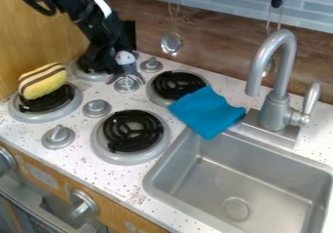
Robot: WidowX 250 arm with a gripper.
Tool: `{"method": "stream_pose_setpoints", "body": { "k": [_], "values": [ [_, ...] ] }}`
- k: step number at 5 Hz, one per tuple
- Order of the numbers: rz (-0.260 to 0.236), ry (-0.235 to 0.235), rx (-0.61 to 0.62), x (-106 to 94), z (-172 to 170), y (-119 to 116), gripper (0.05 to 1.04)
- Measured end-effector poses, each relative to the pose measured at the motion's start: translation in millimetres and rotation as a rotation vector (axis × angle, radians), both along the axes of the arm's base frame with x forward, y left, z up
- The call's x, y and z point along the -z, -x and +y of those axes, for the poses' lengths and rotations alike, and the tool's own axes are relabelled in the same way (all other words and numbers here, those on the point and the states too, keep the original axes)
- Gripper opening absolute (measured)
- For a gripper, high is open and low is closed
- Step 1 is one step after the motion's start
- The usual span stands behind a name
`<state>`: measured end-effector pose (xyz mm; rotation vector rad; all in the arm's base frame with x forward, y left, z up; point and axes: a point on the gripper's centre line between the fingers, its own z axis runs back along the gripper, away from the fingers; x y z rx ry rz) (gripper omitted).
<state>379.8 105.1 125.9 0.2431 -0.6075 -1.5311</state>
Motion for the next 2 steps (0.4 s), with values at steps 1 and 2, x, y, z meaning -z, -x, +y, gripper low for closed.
{"method": "stream_pose_setpoints", "body": {
  "k": [1,2],
  "values": [
    [0.015,0.009,-0.011,3.6,2,36,0.639],
    [0.062,0.013,-0.036,28.2,11,63,0.639]
  ]
}}
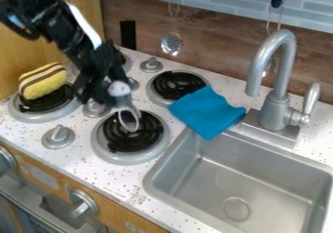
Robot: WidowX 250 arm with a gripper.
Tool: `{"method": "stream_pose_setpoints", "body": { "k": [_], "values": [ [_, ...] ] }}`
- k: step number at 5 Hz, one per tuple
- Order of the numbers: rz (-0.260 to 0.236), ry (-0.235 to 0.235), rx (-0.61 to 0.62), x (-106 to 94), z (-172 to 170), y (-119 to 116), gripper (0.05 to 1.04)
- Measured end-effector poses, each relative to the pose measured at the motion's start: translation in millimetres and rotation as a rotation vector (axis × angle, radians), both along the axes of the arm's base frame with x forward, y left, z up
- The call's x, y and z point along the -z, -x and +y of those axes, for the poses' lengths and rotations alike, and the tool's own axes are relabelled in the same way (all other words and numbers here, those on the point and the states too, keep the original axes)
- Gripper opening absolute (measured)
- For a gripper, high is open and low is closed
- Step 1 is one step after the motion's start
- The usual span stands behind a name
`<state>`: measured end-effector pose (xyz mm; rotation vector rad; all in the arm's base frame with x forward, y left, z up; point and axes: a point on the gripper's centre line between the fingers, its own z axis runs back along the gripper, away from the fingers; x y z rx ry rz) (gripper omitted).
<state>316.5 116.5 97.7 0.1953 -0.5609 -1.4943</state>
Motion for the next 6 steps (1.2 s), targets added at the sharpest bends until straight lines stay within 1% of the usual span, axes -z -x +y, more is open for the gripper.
{"method": "stream_pose_setpoints", "body": {
  "k": [1,2,3,4,5,6],
  "values": [
    [0.036,-0.049,-0.009,11.2,10,12,0.639],
    [0.047,-0.093,-0.071,13.3,29,18,0.639],
    [0.059,-0.1,-0.133,14.4,45,26,0.639],
    [0.084,-0.146,-0.14,20.7,52,34,0.639],
    [0.105,-0.162,-0.183,30.4,61,36,0.639],
    [0.129,-0.154,-0.188,41.5,62,38,0.639]
  ]
}}
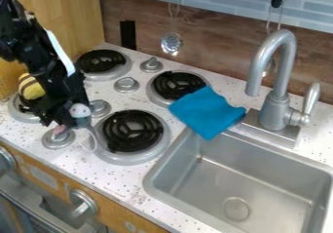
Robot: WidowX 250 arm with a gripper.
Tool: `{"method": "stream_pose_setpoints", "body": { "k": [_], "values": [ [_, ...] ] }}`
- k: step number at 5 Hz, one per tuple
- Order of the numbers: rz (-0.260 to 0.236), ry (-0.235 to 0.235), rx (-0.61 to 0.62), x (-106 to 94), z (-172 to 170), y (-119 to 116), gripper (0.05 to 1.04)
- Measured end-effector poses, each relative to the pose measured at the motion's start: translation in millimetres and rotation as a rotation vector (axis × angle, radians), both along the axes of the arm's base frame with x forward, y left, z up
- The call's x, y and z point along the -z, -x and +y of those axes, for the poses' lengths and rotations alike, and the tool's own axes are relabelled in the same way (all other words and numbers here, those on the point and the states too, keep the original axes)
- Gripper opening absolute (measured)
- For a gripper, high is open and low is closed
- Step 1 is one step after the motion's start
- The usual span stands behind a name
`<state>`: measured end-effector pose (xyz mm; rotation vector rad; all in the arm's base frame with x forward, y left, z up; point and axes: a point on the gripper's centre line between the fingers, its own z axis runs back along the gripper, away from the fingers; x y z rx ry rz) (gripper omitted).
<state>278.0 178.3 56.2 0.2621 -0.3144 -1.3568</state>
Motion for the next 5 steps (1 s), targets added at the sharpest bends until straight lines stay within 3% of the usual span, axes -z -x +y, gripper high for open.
{"method": "stream_pose_setpoints", "body": {
  "k": [2,3,4,5],
  "values": [
    [0.094,0.032,-0.011,32.5,3,10,0.639],
    [0.125,0.04,-0.042,36.3,6,10,0.704],
    [0.108,0.032,-0.076,35.7,9,9,0.975],
    [0.08,0.056,-0.1,31.9,6,8,1.006]
  ]
}}
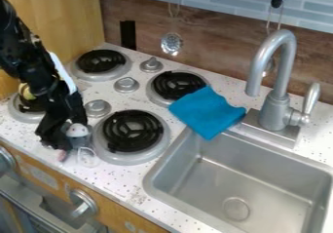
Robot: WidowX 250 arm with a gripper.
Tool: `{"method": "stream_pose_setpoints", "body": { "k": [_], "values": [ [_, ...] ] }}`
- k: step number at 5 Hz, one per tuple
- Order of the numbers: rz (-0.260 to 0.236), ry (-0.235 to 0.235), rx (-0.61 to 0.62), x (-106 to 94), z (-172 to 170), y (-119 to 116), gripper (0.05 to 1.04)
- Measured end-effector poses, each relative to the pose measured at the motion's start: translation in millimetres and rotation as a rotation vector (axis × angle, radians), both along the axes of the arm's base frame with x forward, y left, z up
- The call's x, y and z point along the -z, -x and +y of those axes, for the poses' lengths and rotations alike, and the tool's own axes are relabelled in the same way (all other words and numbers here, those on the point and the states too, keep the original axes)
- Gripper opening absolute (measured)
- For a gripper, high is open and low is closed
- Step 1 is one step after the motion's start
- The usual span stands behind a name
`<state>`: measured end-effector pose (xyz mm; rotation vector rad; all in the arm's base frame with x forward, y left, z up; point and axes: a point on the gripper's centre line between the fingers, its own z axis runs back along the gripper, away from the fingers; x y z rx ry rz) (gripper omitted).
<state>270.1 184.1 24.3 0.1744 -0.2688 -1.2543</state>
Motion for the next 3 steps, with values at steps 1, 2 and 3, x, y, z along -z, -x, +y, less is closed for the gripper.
{"method": "stream_pose_setpoints", "body": {
  "k": [1,2,3],
  "values": [
    [-0.072,-0.037,0.004,-27.1,0,-4,1.002],
    [-0.156,-0.104,0.057,-67.6,-11,-10,1.002],
    [-0.242,-0.129,0.113,-100.4,-27,-16,1.001]
  ]
}}
